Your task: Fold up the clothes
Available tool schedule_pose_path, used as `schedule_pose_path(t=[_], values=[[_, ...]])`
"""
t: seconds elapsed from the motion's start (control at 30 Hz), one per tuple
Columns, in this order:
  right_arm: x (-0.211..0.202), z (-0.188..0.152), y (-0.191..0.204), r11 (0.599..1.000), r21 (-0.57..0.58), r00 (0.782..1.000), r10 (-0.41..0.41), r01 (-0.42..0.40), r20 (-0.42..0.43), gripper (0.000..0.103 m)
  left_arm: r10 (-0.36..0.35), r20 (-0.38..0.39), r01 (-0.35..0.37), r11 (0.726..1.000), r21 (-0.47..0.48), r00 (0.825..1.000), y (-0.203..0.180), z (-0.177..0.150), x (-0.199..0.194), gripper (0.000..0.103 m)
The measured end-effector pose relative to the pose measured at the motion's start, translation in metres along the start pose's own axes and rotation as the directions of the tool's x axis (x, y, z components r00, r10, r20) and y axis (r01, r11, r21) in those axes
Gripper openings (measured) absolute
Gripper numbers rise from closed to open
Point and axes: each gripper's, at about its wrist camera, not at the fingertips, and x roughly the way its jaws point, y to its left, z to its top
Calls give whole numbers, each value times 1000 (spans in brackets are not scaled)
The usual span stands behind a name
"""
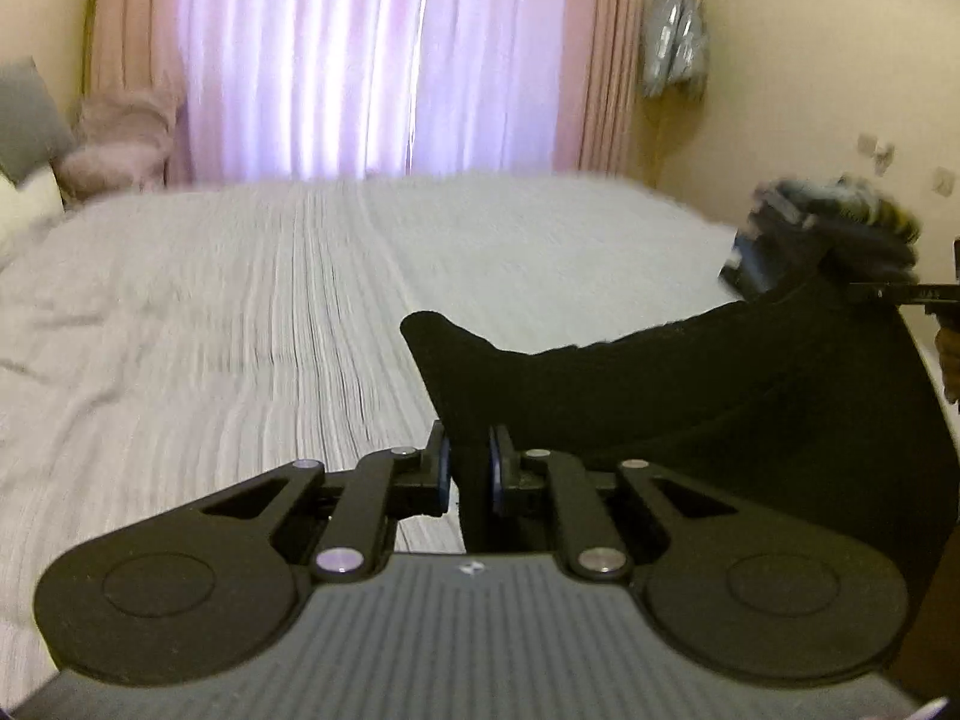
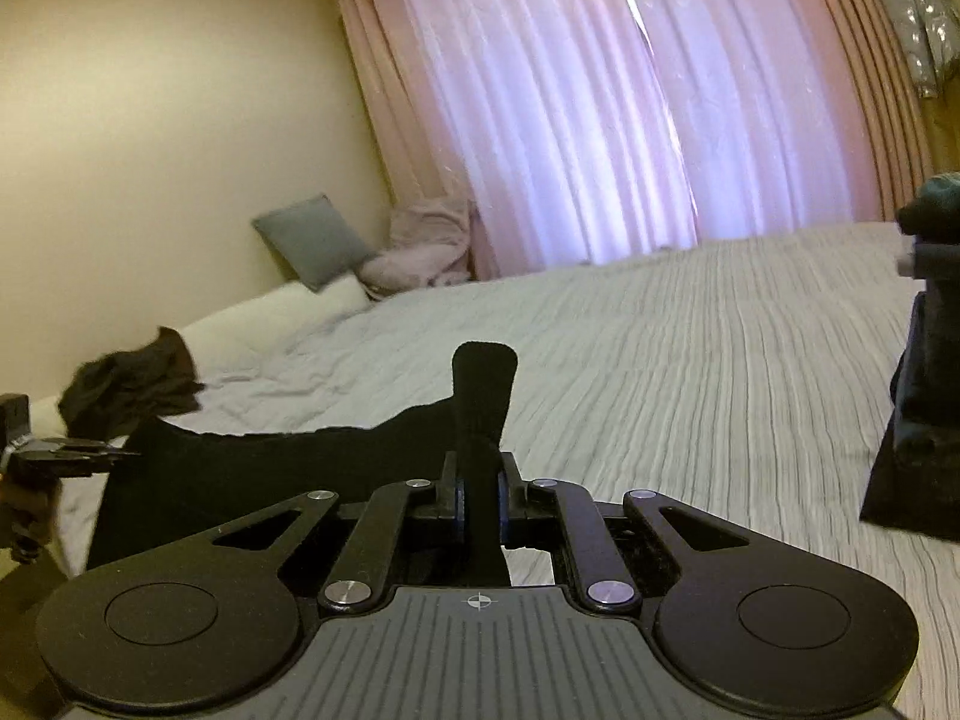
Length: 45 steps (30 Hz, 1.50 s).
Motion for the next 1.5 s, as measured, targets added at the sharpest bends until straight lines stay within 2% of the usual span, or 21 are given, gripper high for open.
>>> schedule_pose_path(t=[0.07,0.17,0.27,0.3,0.33,0.37,0.4,0.47,0.53,0.63,0.73,0.87,1.03,1.17,1.4,1.5], values=[[33,-8,-9,998,-20,996,-53,52,-76,9,13,-65,-13,1000,11,998,2,-11,35,11],[73,-39,-33,995,24,979,-92,98,-183,9,51,-164,-44,998,46,985,4,-32,81,13],[87,-59,-50,990,87,970,-86,108,-225,13,102,-189,-95,994,48,977,8,-48,88,18],[85,-62,-52,988,102,969,-87,113,-229,29,127,-190,-118,991,59,974,7,-51,86,20],[80,-59,-48,986,67,965,-132,151,-227,57,161,-185,-148,985,85,969,2,-50,81,24],[74,-56,-44,981,27,958,-182,192,-222,66,202,-179,-181,975,126,963,-4,-50,75,29],[67,-52,-36,975,-27,951,-223,223,-213,70,250,-171,-218,958,187,953,-12,-50,68,30],[49,-44,-15,967,-103,952,-248,233,-178,70,333,-153,-277,912,302,930,-31,-51,57,29],[28,-43,7,968,-143,964,-225,205,-141,70,365,-141,-296,885,361,920,-47,-52,48,29],[2,-55,53,977,-182,985,-135,114,-109,70,380,-140,-300,867,397,914,-65,-54,37,30],[-14,-85,96,982,-188,990,-38,11,-136,70,382,-151,-292,860,418,912,-74,-62,30,30],[-25,-122,134,970,-241,986,-19,-22,-165,70,389,-171,-287,856,431,905,-80,-74,21,30],[-24,-152,142,985,-173,979,-17,-19,-203,70,396,-175,-295,857,423,901,-82,-83,4,30],[-25,-164,140,986,-167,972,-46,7,-231,70,406,-165,-304,850,431,899,-85,-87,-8,30],[-19,-167,129,989,-139,962,-76,40,-262,70,443,-123,-329,800,502,888,-103,-93,-25,30],[-18,-167,132,983,-170,949,-113,64,-294,70,434,-81,-331,784,525,897,-117,-97,-42,31]])
